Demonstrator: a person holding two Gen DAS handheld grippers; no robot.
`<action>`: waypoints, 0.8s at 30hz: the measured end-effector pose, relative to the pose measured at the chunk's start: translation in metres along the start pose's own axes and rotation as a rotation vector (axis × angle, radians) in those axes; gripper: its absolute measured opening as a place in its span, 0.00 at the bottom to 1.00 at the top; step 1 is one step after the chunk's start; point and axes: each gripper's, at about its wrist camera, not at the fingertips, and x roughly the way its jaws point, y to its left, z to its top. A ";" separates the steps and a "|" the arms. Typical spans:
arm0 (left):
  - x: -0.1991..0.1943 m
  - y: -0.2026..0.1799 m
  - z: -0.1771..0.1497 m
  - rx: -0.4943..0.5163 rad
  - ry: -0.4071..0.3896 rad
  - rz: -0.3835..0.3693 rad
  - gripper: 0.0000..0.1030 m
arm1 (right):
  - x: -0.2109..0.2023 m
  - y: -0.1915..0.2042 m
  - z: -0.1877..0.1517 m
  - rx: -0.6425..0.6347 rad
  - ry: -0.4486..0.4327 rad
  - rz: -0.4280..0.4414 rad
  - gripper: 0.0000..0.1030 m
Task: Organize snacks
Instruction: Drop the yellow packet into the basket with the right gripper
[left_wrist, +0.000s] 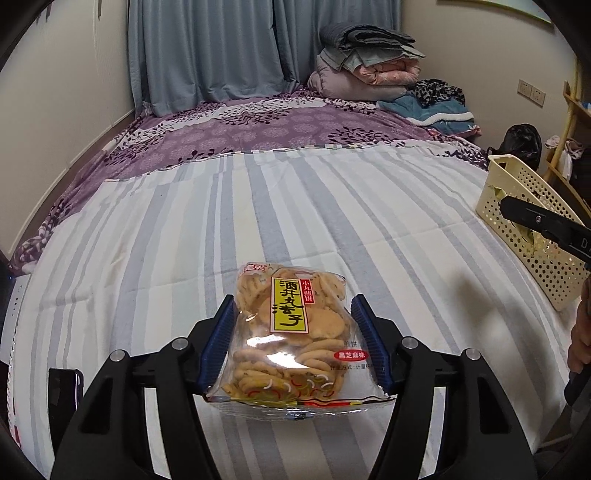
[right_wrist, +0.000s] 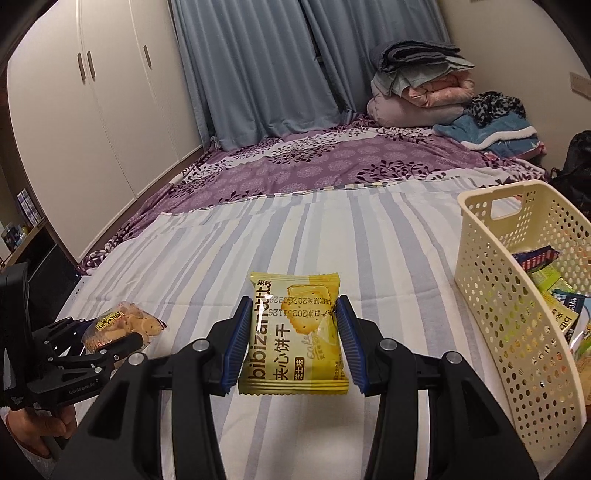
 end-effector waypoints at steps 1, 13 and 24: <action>-0.002 -0.003 0.001 0.005 -0.004 -0.002 0.63 | -0.003 -0.003 0.000 0.006 -0.008 -0.003 0.45; -0.019 -0.043 0.014 0.076 -0.045 -0.047 0.46 | -0.045 -0.051 0.000 0.081 -0.092 -0.066 0.45; 0.002 -0.039 -0.008 0.080 0.062 -0.035 0.65 | -0.071 -0.090 -0.004 0.148 -0.144 -0.130 0.45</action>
